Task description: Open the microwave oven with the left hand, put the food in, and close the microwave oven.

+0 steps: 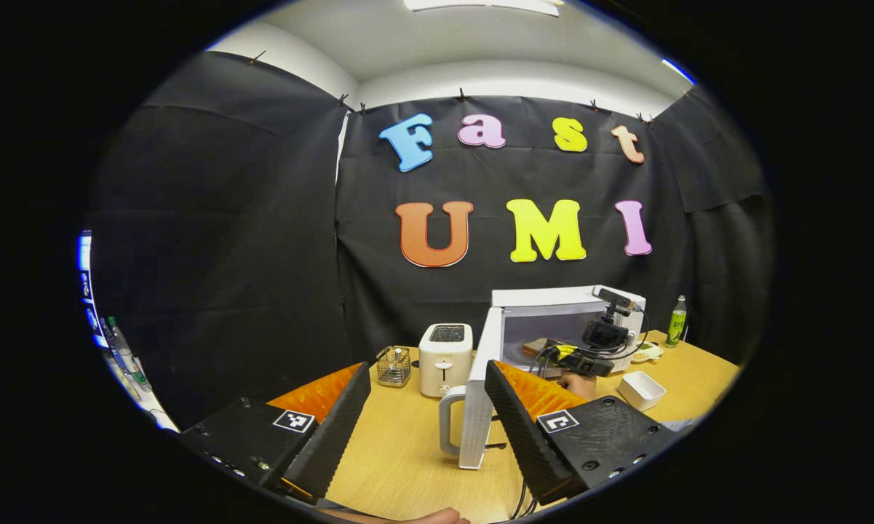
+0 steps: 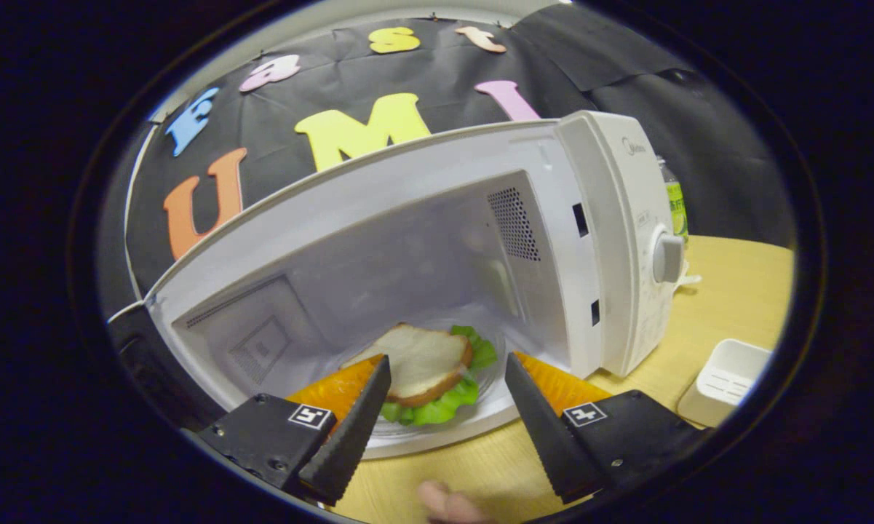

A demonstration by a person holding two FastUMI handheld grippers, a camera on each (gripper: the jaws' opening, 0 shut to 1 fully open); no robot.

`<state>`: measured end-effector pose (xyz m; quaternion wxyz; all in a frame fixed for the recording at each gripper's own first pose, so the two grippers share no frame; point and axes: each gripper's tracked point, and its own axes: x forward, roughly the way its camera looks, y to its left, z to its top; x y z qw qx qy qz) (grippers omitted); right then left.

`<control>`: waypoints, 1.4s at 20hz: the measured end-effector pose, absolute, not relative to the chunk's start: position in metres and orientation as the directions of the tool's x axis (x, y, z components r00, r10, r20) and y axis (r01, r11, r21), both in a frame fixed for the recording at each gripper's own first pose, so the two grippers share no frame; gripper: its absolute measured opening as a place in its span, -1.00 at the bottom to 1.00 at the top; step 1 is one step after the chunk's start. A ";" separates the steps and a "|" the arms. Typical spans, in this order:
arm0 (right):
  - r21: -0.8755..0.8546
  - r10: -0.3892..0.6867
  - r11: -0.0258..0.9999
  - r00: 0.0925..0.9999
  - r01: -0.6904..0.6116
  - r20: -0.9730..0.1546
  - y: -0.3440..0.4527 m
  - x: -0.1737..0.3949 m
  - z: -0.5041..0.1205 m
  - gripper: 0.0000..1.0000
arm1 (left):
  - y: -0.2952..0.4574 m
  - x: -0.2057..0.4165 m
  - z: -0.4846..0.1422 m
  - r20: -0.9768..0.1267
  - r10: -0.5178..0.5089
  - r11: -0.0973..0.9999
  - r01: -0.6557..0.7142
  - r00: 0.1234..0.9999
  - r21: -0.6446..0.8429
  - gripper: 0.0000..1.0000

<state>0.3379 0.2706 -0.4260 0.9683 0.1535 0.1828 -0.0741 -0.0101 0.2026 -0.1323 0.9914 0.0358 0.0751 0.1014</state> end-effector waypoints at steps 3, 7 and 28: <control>0.247 0.000 0.964 0.923 0.103 -0.386 0.275 0.307 -0.412 0.83 | 0.216 -0.014 -0.129 -0.144 0.217 0.976 -0.208 0.966 0.070 0.86; 0.163 0.116 0.985 0.925 -0.059 -0.363 0.269 0.251 -0.388 0.82 | 0.230 -0.020 -0.129 -0.140 0.215 0.977 -0.211 0.967 0.044 0.29; 0.063 0.327 0.945 0.941 -0.322 -0.091 0.128 0.008 -0.149 0.83 | 0.254 0.049 -0.240 -0.177 0.019 0.998 -0.029 0.984 -0.056 -1.00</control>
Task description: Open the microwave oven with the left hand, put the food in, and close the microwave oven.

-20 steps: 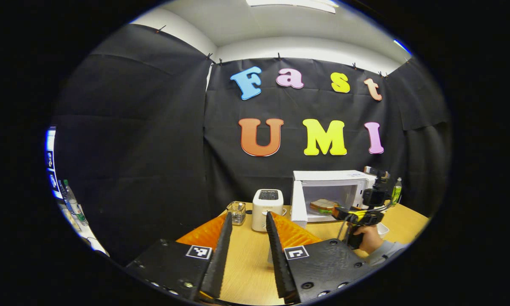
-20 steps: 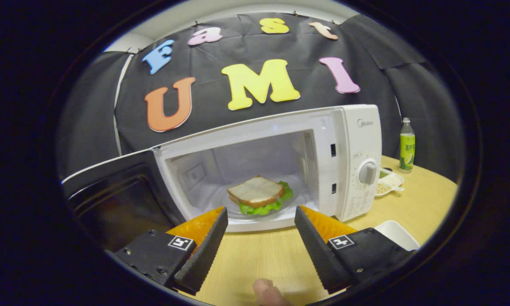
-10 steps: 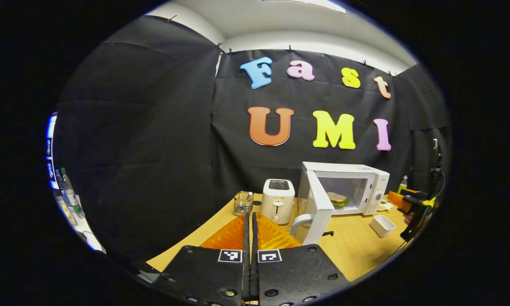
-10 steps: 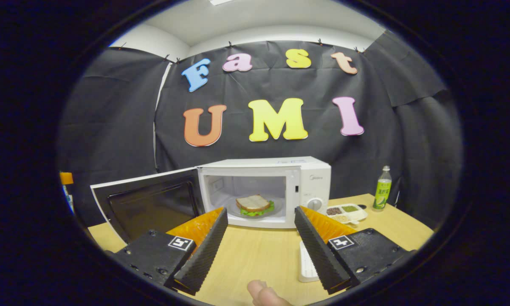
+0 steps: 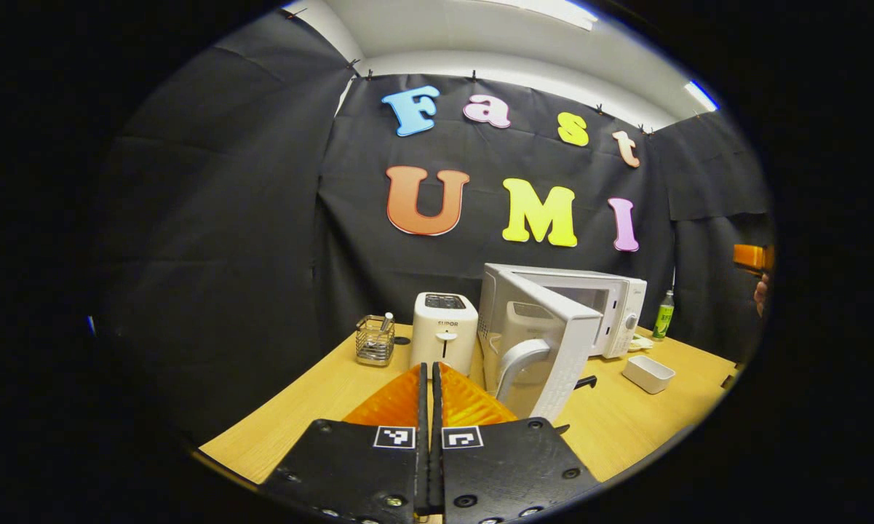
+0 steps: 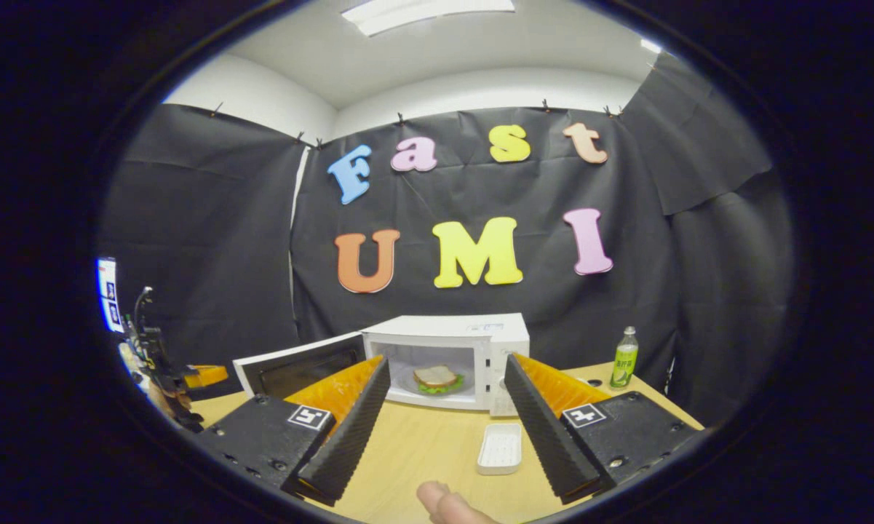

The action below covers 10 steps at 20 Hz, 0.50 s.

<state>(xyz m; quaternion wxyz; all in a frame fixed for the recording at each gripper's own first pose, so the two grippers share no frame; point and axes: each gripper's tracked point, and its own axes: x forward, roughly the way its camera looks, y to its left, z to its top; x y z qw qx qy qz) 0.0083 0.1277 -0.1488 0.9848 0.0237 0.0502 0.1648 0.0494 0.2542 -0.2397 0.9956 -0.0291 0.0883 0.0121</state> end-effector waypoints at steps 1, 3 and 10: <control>0.060 0.327 0.945 0.942 -0.323 -0.081 0.124 0.002 -0.141 0.82 | 0.249 0.054 -0.245 -0.174 -0.002 0.998 -0.009 0.985 -0.065 -1.00; 0.061 0.358 0.933 0.932 -0.354 -0.062 0.126 -0.009 -0.132 0.82 | 0.233 0.060 -0.252 -0.192 -0.039 0.996 0.022 0.981 -0.089 -1.00; 0.025 0.342 0.940 0.935 -0.341 -0.094 0.103 -0.033 -0.131 1.00 | 0.173 0.079 -0.249 -0.176 -0.148 0.983 0.126 0.973 -0.132 -1.00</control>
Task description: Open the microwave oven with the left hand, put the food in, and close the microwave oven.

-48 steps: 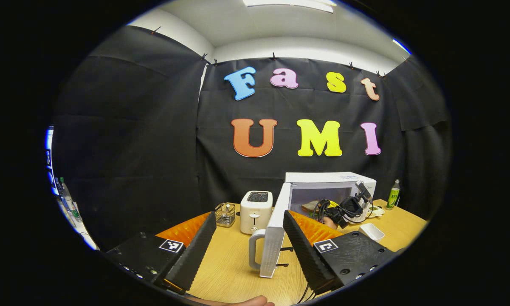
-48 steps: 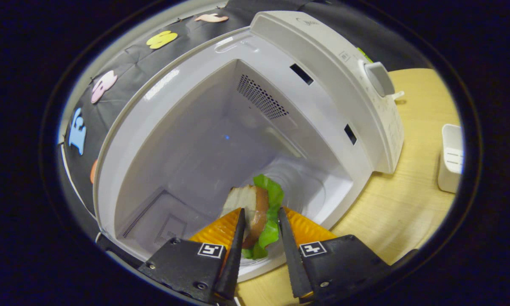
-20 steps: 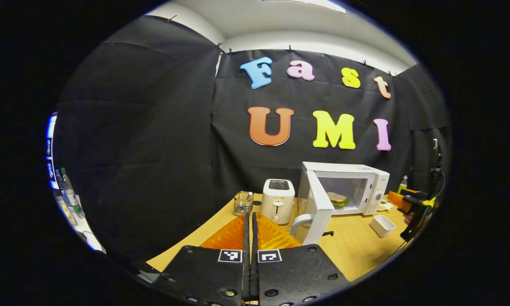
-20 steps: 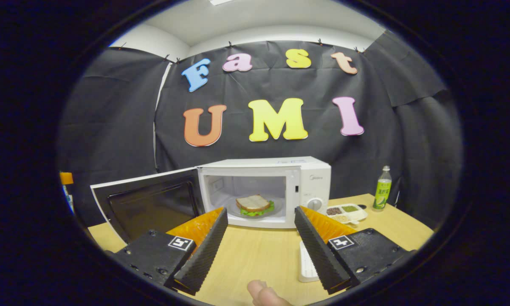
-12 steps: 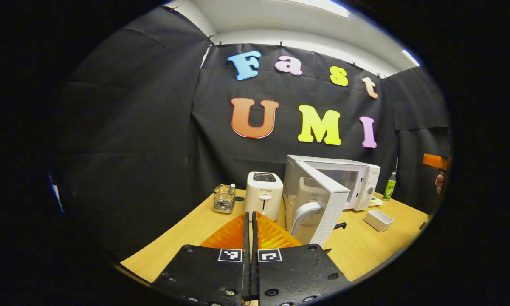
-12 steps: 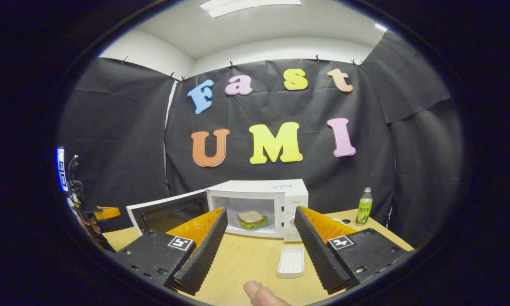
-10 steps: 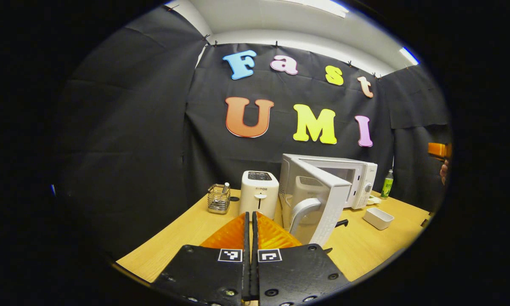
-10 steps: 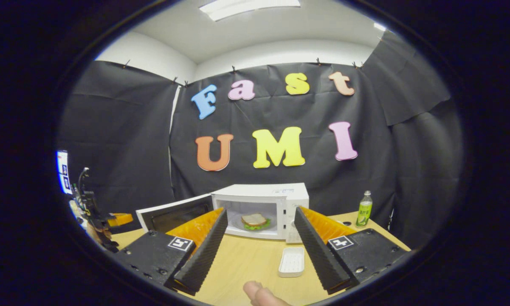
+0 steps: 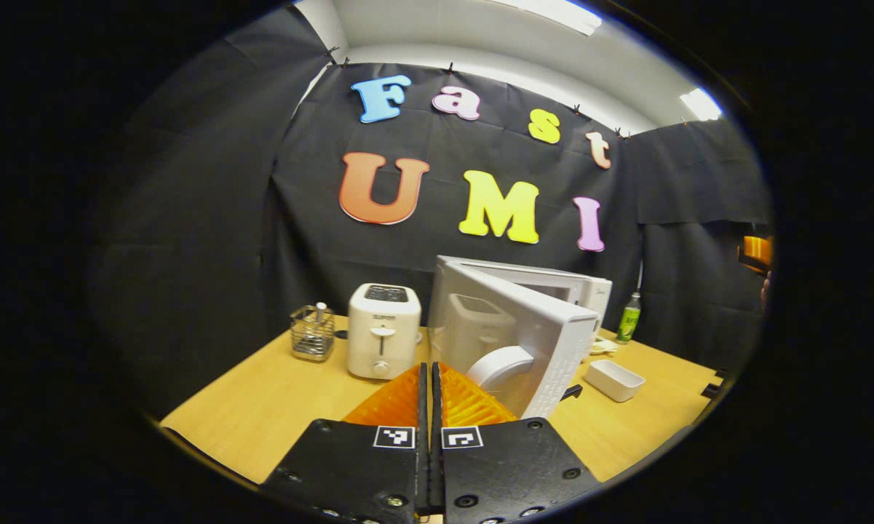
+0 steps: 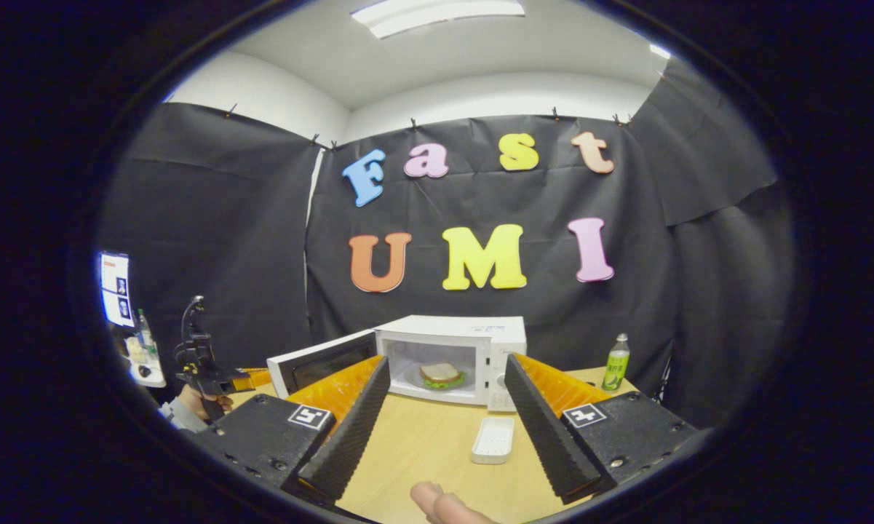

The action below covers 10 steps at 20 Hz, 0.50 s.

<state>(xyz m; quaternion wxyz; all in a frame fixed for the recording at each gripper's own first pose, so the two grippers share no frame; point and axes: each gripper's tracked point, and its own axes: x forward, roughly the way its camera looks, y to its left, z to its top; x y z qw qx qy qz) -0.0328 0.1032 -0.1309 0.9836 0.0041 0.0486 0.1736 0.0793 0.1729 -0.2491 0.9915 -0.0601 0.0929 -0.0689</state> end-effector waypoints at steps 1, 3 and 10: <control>0.030 0.342 0.940 0.936 -0.341 -0.083 0.102 -0.037 -0.127 1.00 | 0.165 0.082 -0.251 -0.179 -0.155 0.984 0.135 0.971 -0.118 -1.00; 0.041 0.347 0.938 0.935 -0.345 -0.066 0.098 -0.041 -0.119 1.00 | 0.137 0.089 -0.257 -0.186 -0.200 0.978 0.184 0.962 -0.100 -1.00; 0.040 0.334 0.942 0.942 -0.332 -0.035 0.078 -0.046 -0.111 0.83 | 0.055 0.121 -0.284 -0.238 -0.308 0.951 0.297 0.921 -0.082 -1.00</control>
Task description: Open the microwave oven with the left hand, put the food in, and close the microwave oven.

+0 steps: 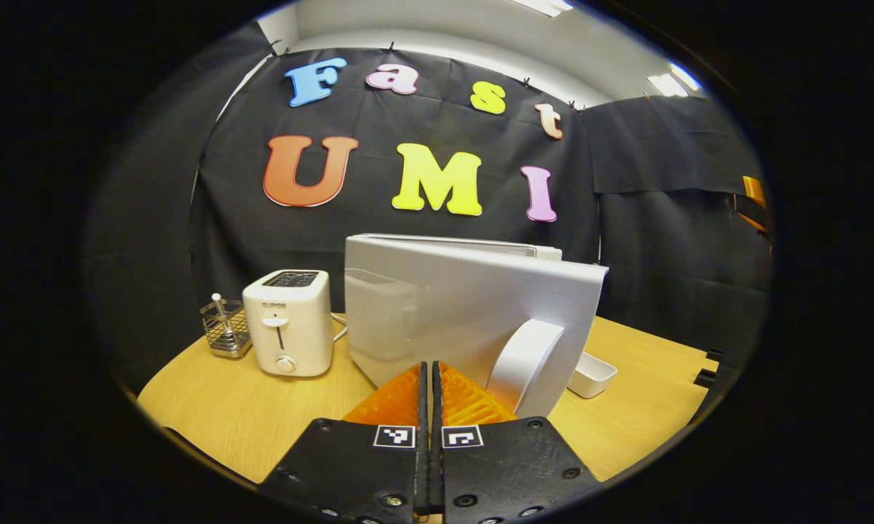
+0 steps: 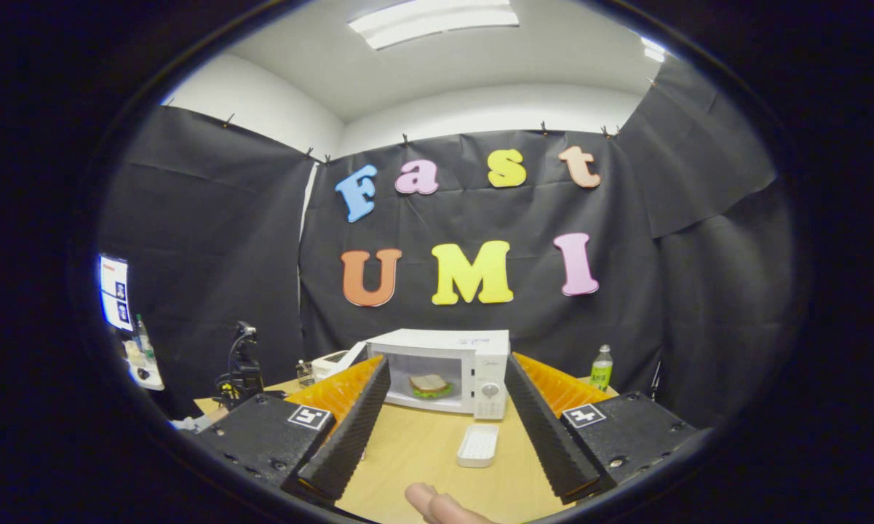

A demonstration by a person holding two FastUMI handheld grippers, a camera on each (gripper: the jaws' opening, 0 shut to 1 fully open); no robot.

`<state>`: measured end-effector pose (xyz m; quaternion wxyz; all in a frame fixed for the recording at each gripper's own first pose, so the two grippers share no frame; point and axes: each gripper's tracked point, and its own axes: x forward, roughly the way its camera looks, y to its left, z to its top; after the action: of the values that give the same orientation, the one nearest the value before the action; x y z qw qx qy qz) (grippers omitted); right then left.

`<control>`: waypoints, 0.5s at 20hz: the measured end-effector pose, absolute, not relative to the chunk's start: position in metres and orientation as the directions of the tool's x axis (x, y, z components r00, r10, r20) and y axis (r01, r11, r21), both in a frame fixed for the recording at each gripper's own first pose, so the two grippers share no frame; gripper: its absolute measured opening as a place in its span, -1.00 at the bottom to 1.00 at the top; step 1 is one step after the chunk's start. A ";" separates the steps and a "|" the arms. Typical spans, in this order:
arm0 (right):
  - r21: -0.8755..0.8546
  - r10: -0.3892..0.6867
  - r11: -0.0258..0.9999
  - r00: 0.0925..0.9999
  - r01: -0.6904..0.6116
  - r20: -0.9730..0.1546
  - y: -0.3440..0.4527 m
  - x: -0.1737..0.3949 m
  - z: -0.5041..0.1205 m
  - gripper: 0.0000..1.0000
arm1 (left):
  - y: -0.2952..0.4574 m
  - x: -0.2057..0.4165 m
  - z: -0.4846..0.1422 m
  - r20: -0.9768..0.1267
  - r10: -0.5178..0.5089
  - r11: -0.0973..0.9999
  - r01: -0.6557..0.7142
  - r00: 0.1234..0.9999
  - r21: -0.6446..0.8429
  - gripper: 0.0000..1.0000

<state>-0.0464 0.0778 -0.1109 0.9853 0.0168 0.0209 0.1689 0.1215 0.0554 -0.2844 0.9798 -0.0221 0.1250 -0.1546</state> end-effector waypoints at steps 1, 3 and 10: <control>0.040 0.334 0.942 0.942 -0.332 -0.035 0.075 -0.047 -0.111 1.00 | 0.045 0.126 -0.285 -0.232 -0.325 0.946 0.313 0.917 -0.087 -1.00; 0.035 0.314 0.949 0.948 -0.312 -0.046 0.063 -0.043 -0.115 1.00 | 0.026 0.135 -0.287 -0.227 -0.351 0.936 0.338 0.908 -0.096 -1.00; 0.065 0.274 0.960 0.961 -0.271 -0.036 0.027 -0.020 -0.116 0.83 | -0.026 0.177 -0.289 -0.193 -0.379 0.924 0.357 0.905 -0.136 -1.00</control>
<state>-0.0204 0.0267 -0.1157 0.9898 0.0299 0.0224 0.1378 0.1768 -0.0258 -0.2888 0.9748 -0.0488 0.1085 -0.1887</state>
